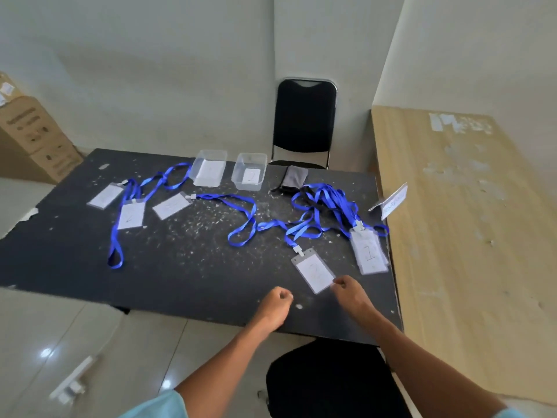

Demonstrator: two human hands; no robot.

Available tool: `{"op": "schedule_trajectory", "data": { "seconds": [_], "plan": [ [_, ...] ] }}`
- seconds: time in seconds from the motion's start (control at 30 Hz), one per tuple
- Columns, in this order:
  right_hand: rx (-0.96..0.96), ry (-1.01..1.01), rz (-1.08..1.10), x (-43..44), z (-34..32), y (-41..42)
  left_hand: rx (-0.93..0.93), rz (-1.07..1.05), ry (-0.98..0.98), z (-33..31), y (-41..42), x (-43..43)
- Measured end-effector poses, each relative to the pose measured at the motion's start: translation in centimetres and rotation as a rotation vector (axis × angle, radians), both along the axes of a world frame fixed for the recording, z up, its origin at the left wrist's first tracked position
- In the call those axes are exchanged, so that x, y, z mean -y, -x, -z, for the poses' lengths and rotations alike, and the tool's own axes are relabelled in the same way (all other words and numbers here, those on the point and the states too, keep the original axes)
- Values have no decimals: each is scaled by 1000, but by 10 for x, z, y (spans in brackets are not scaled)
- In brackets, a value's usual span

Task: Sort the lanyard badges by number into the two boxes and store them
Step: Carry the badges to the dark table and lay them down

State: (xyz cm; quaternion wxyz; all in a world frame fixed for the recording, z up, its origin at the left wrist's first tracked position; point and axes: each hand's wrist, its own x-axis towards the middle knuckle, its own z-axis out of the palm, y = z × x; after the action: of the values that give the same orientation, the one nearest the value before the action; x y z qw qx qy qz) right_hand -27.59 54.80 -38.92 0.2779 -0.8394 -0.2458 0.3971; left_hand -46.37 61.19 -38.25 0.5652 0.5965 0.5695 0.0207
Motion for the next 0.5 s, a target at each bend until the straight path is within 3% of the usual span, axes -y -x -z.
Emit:
{"op": "schedule_trajectory", "data": {
  "seconds": [0.27, 0.5],
  "plan": [
    [192, 159, 31, -51, 9, 21, 4, 150, 29, 10, 37, -78],
    [286, 322, -45, -78, 10, 40, 75, 103, 187, 20, 17, -96]
  ]
}}
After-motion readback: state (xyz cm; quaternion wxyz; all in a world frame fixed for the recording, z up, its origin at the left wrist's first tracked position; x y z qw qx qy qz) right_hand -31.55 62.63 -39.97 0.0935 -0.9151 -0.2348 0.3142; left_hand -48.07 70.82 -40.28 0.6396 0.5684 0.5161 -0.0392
